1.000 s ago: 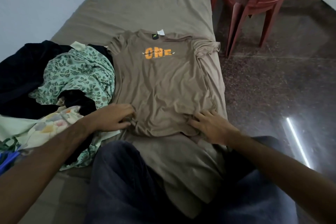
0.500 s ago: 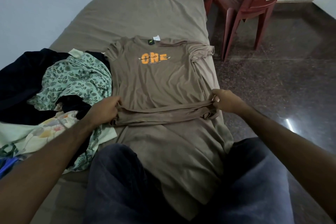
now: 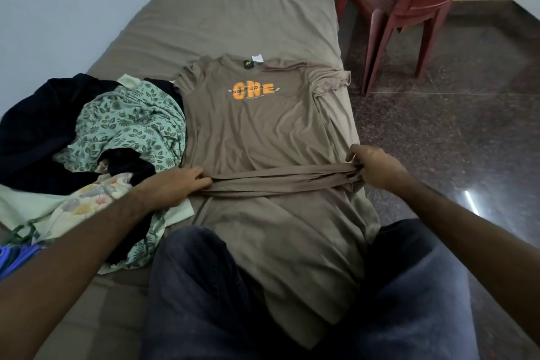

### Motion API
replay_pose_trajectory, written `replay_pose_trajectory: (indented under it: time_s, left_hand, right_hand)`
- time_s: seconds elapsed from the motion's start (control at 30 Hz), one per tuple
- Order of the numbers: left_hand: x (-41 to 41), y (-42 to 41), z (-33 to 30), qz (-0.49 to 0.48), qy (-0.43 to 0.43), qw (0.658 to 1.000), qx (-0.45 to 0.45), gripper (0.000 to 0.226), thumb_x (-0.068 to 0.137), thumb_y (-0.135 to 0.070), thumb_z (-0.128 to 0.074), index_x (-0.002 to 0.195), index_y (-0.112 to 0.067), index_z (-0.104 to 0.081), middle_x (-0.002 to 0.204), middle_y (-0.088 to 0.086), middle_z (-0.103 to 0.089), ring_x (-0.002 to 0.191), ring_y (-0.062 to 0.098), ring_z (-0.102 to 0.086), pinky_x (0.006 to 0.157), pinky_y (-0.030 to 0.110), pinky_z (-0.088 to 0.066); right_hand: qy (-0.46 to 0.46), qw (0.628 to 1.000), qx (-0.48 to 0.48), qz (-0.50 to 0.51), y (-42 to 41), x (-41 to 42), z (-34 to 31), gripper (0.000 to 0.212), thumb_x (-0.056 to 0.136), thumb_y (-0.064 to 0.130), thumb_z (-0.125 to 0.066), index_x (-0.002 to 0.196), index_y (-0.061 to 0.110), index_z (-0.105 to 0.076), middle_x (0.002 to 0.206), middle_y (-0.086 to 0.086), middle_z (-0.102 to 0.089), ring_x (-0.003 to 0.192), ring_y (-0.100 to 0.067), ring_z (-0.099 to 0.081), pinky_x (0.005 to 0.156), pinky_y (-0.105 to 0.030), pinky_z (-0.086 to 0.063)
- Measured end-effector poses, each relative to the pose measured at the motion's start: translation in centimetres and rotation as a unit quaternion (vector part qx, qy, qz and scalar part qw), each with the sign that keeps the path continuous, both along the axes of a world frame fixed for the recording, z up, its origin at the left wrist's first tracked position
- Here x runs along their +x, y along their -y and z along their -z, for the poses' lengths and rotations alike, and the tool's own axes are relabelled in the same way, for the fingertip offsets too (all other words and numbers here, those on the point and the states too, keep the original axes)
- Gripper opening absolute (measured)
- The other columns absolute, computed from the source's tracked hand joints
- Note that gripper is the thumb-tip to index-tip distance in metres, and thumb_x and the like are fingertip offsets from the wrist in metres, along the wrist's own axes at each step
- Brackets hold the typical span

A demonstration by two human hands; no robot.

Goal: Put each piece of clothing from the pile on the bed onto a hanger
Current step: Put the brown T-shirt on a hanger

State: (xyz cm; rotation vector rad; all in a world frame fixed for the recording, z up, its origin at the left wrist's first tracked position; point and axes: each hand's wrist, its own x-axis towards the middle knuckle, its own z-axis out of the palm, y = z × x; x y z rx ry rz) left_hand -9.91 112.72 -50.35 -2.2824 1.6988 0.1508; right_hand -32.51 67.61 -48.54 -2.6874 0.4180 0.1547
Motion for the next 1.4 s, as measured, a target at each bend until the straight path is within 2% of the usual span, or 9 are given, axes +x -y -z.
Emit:
replay_pose_trajectory:
  time_s: [0.13,0.33,0.53,0.7,0.83,1.0,1.13,1.27,1.4]
  left_hand:
    - [0.7,-1.9,-2.2,0.044,0.019,0.998,-0.029,0.048,0.069,-0.003,-0.074,0.108,-0.019,-0.051,0.092,0.001,-0.056,0.074,0.020,-0.058,0.059,0.032,-0.045]
    - [0.1,-4.5,-7.0,0.024,0.018,0.995,-0.098,0.036,0.066,0.001,-0.069,0.095,-0.017,-0.056,0.086,0.000,-0.057,0.073,0.024,-0.060,0.058,0.033,-0.044]
    - [-1.7,-7.6,-6.9,-0.005,-0.031,0.998,-0.061,0.027,0.070,-0.013,-0.061,0.082,-0.035,-0.050,0.081,-0.017,-0.046,0.078,0.010,-0.052,0.062,0.028,-0.037]
    - [-2.8,-7.3,-4.8,-0.095,-0.126,0.977,0.142,0.023,0.080,-0.034,-0.048,0.099,-0.030,-0.062,0.101,-0.012,-0.063,0.100,0.007,-0.057,0.085,0.035,-0.045]
    - [-2.1,-4.4,-5.8,-0.162,-0.166,0.970,0.076,0.027,0.094,-0.033,-0.043,0.113,-0.016,-0.053,0.078,0.000,-0.063,0.073,0.019,-0.059,0.073,0.037,-0.045]
    - [-2.6,-2.9,-1.9,-0.074,-0.019,0.996,-0.037,0.044,0.095,-0.041,-0.044,0.134,-0.023,-0.050,0.130,0.004,-0.059,0.118,0.023,-0.059,0.094,0.040,-0.049]
    - [-4.1,-2.3,-0.3,-0.089,-0.012,0.986,0.143,0.057,0.101,-0.049,-0.040,0.155,-0.031,-0.028,0.160,-0.003,-0.030,0.143,0.016,-0.036,0.108,0.038,-0.036]
    - [-5.2,-4.0,-3.6,-0.105,0.024,0.993,-0.052,0.030,0.100,-0.040,-0.033,0.114,-0.028,-0.058,0.116,-0.006,-0.061,0.112,0.018,-0.058,0.087,0.036,-0.037]
    - [-9.2,-10.6,-4.9,-0.256,0.085,0.925,-0.266,0.026,0.093,-0.031,-0.044,0.114,-0.030,-0.059,0.119,-0.009,-0.059,0.112,0.018,-0.056,0.086,0.040,-0.041]
  right_hand:
    - [-0.075,0.989,-0.097,-0.081,1.1,-1.3,-1.1,0.039,0.082,-0.003,-0.051,0.109,0.026,-0.053,0.112,0.002,-0.054,0.099,-0.023,-0.057,0.072,-0.036,-0.046]
    - [0.012,0.979,-0.054,-0.195,2.5,-2.7,-3.7,0.052,0.071,-0.011,-0.059,0.110,0.023,-0.064,0.103,0.003,-0.056,0.099,-0.022,-0.056,0.082,-0.039,-0.047]
    - [0.037,0.907,-0.234,-0.349,0.6,-5.0,-2.9,0.060,0.067,0.009,-0.074,0.118,0.038,-0.061,0.130,0.015,-0.055,0.109,-0.015,-0.046,0.082,-0.039,-0.048]
    - [-0.234,0.920,-0.081,-0.305,-3.9,-5.2,-1.6,0.035,0.077,0.011,-0.058,0.103,0.031,-0.068,0.101,0.017,-0.061,0.101,-0.009,-0.057,0.082,-0.019,-0.045]
    - [-0.292,0.924,0.023,-0.246,-6.0,-2.6,-2.6,0.028,0.076,0.003,-0.058,0.089,0.023,-0.073,0.084,0.004,-0.072,0.077,-0.013,-0.065,0.073,-0.031,-0.053]
    - [-0.035,0.967,-0.051,-0.248,-9.3,1.0,-0.5,0.044,0.086,0.014,-0.059,0.130,0.017,-0.058,0.130,-0.005,-0.058,0.118,-0.025,-0.054,0.103,-0.039,-0.044]
    - [-0.095,0.957,-0.146,-0.232,-12.5,2.1,1.8,0.068,0.096,0.053,-0.049,0.156,0.029,-0.027,0.159,-0.003,-0.025,0.140,-0.032,-0.034,0.113,-0.048,-0.034]
    - [-0.100,0.939,-0.170,-0.280,-15.4,2.6,0.3,0.039,0.098,0.041,-0.048,0.134,0.027,-0.054,0.136,-0.004,-0.050,0.122,-0.029,-0.053,0.099,-0.042,-0.046]
    - [0.012,0.957,-0.064,-0.281,-20.1,5.9,-1.8,0.023,0.096,0.029,-0.055,0.116,0.023,-0.065,0.118,0.000,-0.064,0.105,-0.025,-0.063,0.087,-0.037,-0.050]
